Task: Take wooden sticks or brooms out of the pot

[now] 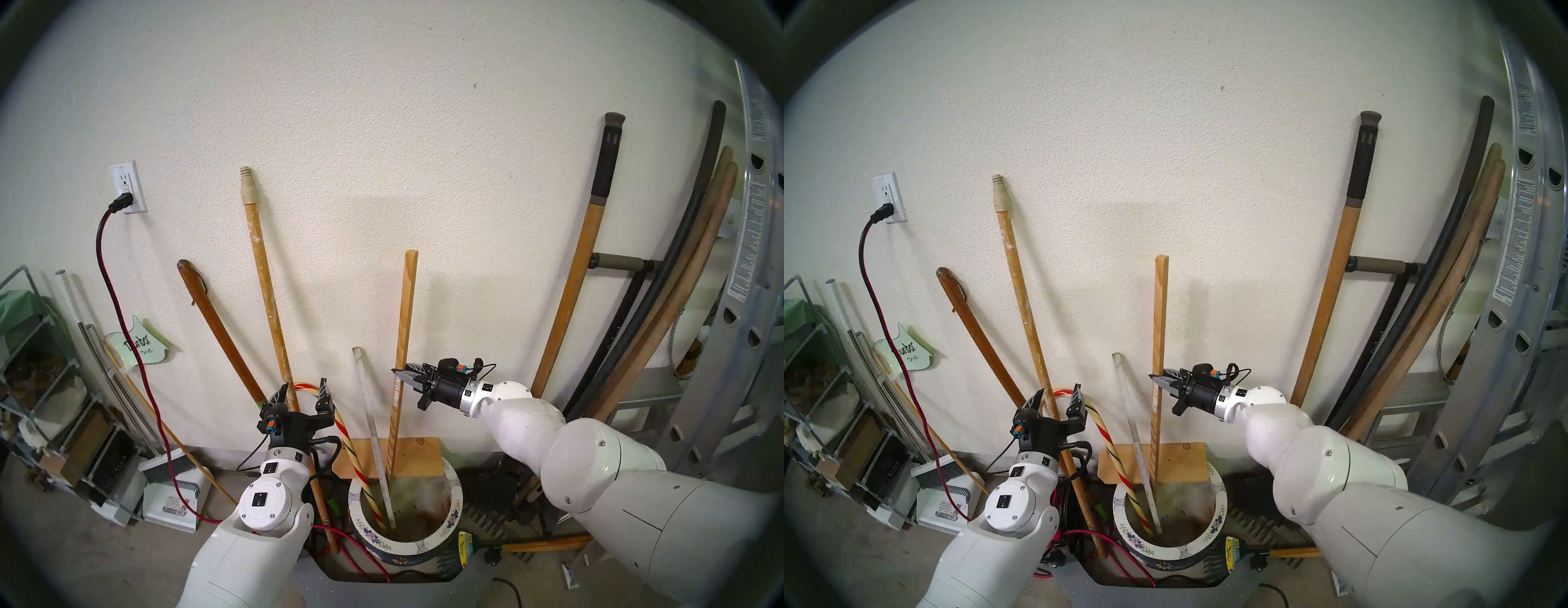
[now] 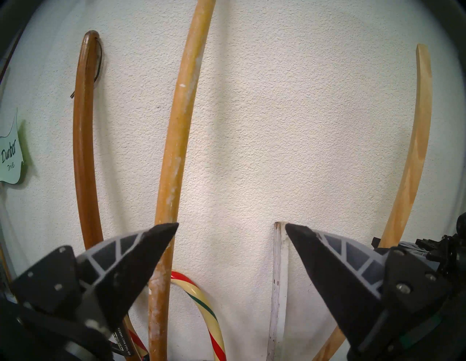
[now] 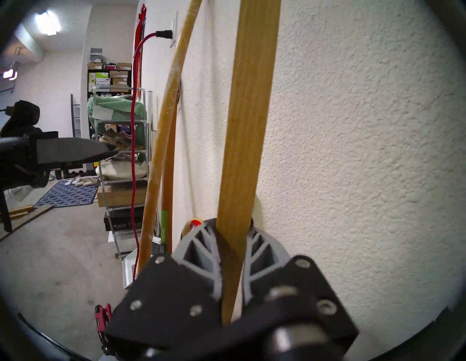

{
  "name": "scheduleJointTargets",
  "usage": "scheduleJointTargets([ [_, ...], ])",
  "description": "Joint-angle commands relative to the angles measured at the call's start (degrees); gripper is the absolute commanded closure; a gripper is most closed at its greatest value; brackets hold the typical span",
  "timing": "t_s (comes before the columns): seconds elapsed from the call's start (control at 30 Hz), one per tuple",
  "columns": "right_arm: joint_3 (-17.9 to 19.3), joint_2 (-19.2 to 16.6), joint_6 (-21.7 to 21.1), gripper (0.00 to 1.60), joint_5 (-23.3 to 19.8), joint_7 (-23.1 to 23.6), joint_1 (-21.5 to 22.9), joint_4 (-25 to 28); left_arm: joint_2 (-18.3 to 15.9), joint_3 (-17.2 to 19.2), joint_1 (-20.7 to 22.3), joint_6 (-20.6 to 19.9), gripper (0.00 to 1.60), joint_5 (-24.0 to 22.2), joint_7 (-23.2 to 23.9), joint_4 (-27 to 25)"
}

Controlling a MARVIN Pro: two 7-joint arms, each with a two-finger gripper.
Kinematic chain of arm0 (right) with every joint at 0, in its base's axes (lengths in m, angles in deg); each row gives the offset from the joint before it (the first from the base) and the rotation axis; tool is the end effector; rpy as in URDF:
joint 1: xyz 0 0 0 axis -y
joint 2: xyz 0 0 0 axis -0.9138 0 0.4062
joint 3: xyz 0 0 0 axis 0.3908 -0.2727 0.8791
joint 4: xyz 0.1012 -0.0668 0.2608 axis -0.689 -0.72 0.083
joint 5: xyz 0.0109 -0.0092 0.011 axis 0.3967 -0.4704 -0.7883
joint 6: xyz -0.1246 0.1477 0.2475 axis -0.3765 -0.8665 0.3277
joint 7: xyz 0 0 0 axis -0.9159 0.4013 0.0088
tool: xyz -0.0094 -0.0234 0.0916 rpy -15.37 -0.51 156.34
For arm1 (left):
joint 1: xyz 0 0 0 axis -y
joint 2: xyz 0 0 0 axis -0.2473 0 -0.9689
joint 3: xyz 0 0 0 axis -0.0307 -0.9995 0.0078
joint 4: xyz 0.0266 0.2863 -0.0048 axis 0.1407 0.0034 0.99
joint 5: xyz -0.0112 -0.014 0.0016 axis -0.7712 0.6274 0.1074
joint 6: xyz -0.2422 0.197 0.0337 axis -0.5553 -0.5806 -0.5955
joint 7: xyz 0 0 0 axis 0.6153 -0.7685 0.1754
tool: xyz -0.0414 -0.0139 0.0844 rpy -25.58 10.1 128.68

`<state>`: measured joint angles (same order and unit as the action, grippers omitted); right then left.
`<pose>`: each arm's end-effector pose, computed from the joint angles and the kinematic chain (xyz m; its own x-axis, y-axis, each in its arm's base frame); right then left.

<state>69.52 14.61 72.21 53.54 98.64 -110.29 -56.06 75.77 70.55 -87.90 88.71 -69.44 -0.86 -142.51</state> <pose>0.5088 0.0447 -0.3892 -0.0413 0.0850 0.9955 0.8691 -0.4885 0.0778 0.3437 -0.0033 -0.3763 -0.0252 0.2109 0.9772 0.0463 -0.9762 0.2118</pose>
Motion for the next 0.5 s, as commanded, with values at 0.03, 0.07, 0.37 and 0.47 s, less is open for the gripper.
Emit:
scheduleJointTargets([
  [0.03, 1.0, -1.3, 1.6, 1.6, -1.1, 3.7, 0.6, 1.9, 0.0, 0.1, 0.1, 0.1, 0.0, -0.1, 0.1, -0.3],
  [0.07, 1.2, -1.5, 1.7, 1.6, -1.2, 4.2, 0.7, 2.1, 0.0, 0.1, 0.1, 0.1, 0.0, -0.1, 0.1, -0.3],
  [0.37, 2.3, -2.2, 1.7, 1.6, -1.9, 5.0, 1.5, 3.4, 0.0, 0.1, 0.1, 0.1, 0.0, 0.0, 0.1, -0.2],
  [0.47, 2.3, -2.3, 1.6, 1.6, -1.9, 5.4, 1.7, 3.8, 0.0, 0.1, 0.1, 0.1, 0.0, 0.1, 0.0, -0.2],
])
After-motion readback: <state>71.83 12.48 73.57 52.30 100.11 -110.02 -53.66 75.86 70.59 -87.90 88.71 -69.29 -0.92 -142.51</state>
